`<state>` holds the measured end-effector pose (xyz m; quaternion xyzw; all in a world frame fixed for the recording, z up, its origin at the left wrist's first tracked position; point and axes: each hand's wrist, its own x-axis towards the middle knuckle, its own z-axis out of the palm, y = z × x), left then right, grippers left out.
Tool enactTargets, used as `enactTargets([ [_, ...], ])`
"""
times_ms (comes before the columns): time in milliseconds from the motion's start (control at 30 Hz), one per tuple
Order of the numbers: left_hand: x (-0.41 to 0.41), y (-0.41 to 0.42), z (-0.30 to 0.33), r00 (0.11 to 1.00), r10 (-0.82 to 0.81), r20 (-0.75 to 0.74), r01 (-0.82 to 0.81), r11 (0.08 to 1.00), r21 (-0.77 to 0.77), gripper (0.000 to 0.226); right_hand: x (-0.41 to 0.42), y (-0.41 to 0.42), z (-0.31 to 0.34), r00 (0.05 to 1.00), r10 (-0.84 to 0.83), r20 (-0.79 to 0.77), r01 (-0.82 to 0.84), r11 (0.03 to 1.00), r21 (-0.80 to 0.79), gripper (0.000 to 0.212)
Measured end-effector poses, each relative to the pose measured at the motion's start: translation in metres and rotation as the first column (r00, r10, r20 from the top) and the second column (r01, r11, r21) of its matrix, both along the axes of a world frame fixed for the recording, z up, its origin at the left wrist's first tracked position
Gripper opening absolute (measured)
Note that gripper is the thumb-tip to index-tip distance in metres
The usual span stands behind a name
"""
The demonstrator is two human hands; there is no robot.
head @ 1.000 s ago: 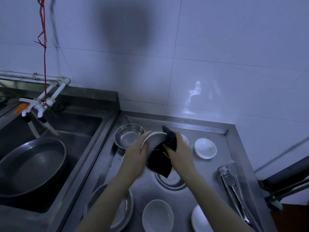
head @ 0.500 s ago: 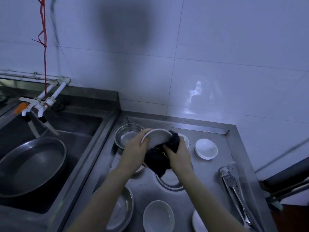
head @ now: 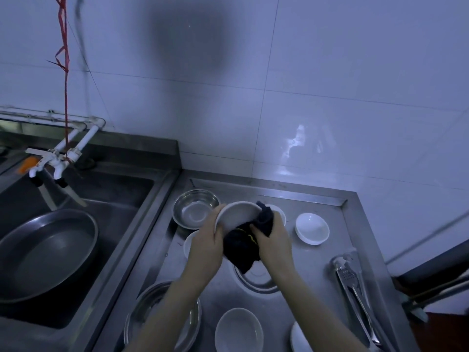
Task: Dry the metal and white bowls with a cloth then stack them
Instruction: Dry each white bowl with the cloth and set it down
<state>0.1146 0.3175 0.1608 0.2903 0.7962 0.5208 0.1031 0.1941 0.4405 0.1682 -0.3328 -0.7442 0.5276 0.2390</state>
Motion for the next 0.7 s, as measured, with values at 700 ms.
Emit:
enactTargets([
  [700, -0.015, 0.005, 0.031, 0.959, -0.114, -0.260, 0.022, 0.942, -0.334, 0.055, -0.007, 0.005, 0.019, 0.991, 0.094, 0.092, -0.127, 0.860, 0.495, 0.037],
])
